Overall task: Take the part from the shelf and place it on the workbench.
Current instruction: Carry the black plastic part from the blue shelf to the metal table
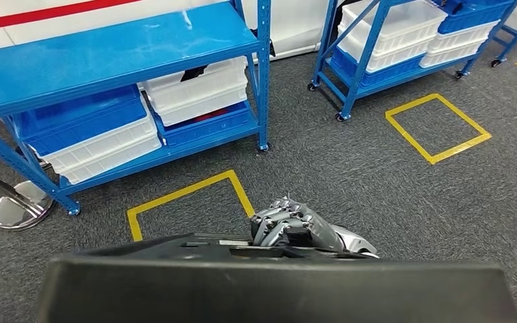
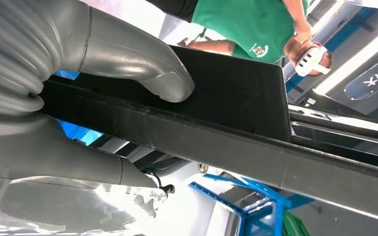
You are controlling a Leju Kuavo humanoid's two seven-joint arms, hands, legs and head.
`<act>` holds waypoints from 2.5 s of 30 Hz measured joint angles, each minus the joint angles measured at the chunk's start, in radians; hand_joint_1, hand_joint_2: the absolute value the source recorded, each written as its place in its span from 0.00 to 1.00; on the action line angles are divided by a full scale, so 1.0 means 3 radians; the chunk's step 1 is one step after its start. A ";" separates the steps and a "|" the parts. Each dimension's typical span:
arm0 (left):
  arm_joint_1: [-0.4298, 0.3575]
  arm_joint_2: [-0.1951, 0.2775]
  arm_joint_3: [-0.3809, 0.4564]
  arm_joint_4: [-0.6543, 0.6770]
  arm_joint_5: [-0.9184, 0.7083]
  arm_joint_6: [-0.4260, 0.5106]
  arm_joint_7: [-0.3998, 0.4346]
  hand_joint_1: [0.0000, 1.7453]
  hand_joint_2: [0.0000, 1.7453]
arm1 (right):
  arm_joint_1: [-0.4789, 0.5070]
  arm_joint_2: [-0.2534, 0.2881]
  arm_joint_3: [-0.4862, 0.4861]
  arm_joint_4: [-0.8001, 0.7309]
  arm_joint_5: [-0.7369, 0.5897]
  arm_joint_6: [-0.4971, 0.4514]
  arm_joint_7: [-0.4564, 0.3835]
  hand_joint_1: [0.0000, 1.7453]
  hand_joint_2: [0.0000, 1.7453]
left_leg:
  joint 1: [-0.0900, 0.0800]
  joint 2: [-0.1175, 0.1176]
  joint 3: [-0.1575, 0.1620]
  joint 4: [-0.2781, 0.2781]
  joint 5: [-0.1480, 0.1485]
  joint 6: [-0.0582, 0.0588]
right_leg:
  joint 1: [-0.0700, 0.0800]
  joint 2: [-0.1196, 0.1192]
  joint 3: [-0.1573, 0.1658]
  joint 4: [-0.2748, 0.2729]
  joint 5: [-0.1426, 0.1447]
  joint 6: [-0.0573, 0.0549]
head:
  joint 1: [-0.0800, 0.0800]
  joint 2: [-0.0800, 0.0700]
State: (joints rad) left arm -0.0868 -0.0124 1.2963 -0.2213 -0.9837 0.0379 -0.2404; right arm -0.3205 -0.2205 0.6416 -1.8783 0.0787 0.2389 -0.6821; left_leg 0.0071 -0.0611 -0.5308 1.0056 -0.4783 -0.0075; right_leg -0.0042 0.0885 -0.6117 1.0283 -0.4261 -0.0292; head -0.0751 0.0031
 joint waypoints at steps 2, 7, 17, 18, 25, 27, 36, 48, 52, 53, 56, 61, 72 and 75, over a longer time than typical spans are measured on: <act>-0.0010 0.0031 0.0003 -0.0001 0.0009 0.0041 0.0022 0.00 1.00 | -0.0007 0.0020 -0.0001 0.0002 0.0008 0.0000 -0.0001 1.00 1.00 | 0.0000 0.0047 0.0010 -0.0030 0.0022 0.0014 | -0.0008 0.0052 -0.0019 -0.0005 0.0023 0.0042 | 0.0000 0.0000; -0.0013 0.0062 0.0017 -0.0001 0.0027 0.0136 0.0065 0.00 1.00 | -0.0016 0.0025 -0.0020 0.0002 -0.0037 0.0036 -0.0001 1.00 1.00 | 0.0018 0.0238 -0.0001 -0.0098 0.0089 0.0075 | -0.0007 -0.0230 -0.0326 0.0642 -0.0361 0.0107 | 0.0000 0.0000; -0.0028 0.0069 0.0041 -0.0002 0.0037 0.0157 0.0054 0.00 1.00 | -0.0006 0.0025 -0.0065 0.0010 -0.0058 0.0051 -0.0001 1.00 1.00 | -0.0011 0.0552 -0.0024 -0.0020 0.0038 -0.0046 | -0.0017 -0.0443 0.0048 0.0015 -0.0106 0.0054 | 0.0000 0.0000; -0.0031 0.0069 0.0042 -0.0002 0.0037 0.0157 0.0053 0.00 1.00 | -0.0005 0.0025 -0.0066 0.0010 -0.0059 0.0051 -0.0001 1.00 1.00 | -0.0004 0.0535 -0.0023 -0.0010 0.0020 -0.0068 | -0.0020 -0.0411 0.0045 0.0006 -0.0095 0.0033 | 0.0000 0.0000; -0.0010 0.0073 0.0049 -0.0001 0.0036 0.0158 0.0053 0.00 1.00 | -0.0004 0.0033 -0.0067 0.0011 -0.0059 0.0051 -0.0001 1.00 1.00 | 0.0020 0.0228 -0.0450 0.0967 -0.0420 -0.0105 | -0.0012 -0.0160 0.0017 -0.0010 -0.0048 -0.0049 | 0.0000 0.0000; -0.0011 0.0074 0.0049 -0.0001 0.0023 0.0173 0.0053 0.00 1.00 | -0.0005 0.0034 -0.0068 0.0012 -0.0060 0.0053 -0.0001 1.00 1.00 | 0.0021 0.0178 -0.0281 0.0595 -0.0182 -0.0081 | -0.0009 -0.0078 0.0020 -0.0003 -0.0045 -0.0044 | 0.0000 0.0000; -0.0032 0.0074 -0.0010 -0.0001 -0.0096 0.0121 -0.0001 0.00 1.00 | 0.0065 0.0016 -0.0170 0.0063 0.0005 -0.0032 -0.0001 1.00 1.00 | 0.0032 0.0168 -0.0009 -0.0063 0.0053 0.0058 | -0.0007 -0.0134 -0.0182 0.0294 -0.0187 0.0107 | 0.0001 0.0000; -0.0032 0.0059 -0.0066 -0.0001 -0.0149 0.0022 -0.0011 0.00 1.00 | 0.0374 0.0130 -0.0249 0.0008 0.0323 -0.0007 0.0058 1.00 1.00 | -0.0007 0.0556 0.0026 -0.0026 -0.0033 -0.0055 | -0.0014 -0.0419 0.0009 0.0012 -0.0091 0.0047 | 0.0000 0.0000; -0.0030 0.0045 -0.0070 -0.0001 -0.0094 0.0004 -0.0051 0.00 1.00 | 0.0404 0.0174 -0.0278 0.0006 0.0394 0.0042 0.0024 1.00 1.00 | 0.0021 0.0312 -0.0165 0.0452 -0.0342 -0.0102 | -0.0025 -0.0289 0.0013 -0.0016 -0.0066 -0.0028 | 0.0000 0.0000; -0.0023 0.0043 -0.0069 -0.0001 -0.0079 0.0004 -0.0059 0.00 1.00 | 0.0407 0.0187 -0.0279 0.0012 0.0406 0.0050 0.0014 1.00 1.00 | 0.0022 0.0265 -0.0274 0.0688 -0.0446 -0.0105 | -0.0021 -0.0252 0.0010 -0.0015 -0.0064 -0.0036 | 0.0000 0.0000; -0.0010 0.0034 -0.0062 -0.0001 -0.0047 0.0003 -0.0077 0.00 1.00 | 0.0417 0.0207 -0.0285 0.0040 0.0426 0.0051 0.0002 1.00 1.00 | 0.0022 0.0231 -0.0391 0.0885 -0.0407 -0.0099 | -0.0011 -0.0126 0.0011 -0.0009 -0.0062 -0.0040 | 0.0000 0.0000; -0.0014 0.0025 -0.0049 -0.0001 -0.0032 0.0003 -0.0091 0.00 1.00 | 0.0412 0.0236 -0.0298 0.0059 0.0432 0.0045 0.0001 1.00 1.00 | 0.0033 -0.0046 -0.0049 0.0047 -0.0016 -0.0048 | -0.0014 0.0057 -0.0025 0.0020 -0.0046 0.0012 | 0.0000 0.0000; -0.0011 0.0014 -0.0033 -0.0001 -0.0010 0.0008 -0.0102 0.00 1.00 | 0.0419 0.0241 -0.0317 0.0082 0.0437 0.0052 0.0001 1.00 1.00 | 0.0012 0.0364 -0.0018 -0.0034 0.0011 0.0071 | -0.0041 -0.0302 -0.0385 0.0764 -0.0319 0.0137 | 0.0001 0.0000; -0.0019 0.0008 -0.0028 -0.0001 0.0010 0.0028 -0.0093 0.00 1.00 | 0.0396 0.0253 -0.0320 0.0082 0.0435 0.0055 0.0007 1.00 1.00 | -0.0007 0.0452 0.0001 -0.0022 -0.0016 0.0031 | -0.0014 -0.0476 -0.0021 0.0112 -0.0106 0.0105 | 0.0001 0.0000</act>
State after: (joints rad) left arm -0.0925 -0.0099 1.2879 -0.2216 -0.9808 0.0463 -0.2682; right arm -0.2018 -0.1448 0.5457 -1.8537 0.2091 0.2555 -0.6799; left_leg 0.0050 0.0745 -0.5306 0.9990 -0.4832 0.0018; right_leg -0.0084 -0.0541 -0.6180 1.0618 -0.4577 0.0024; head -0.0749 0.0031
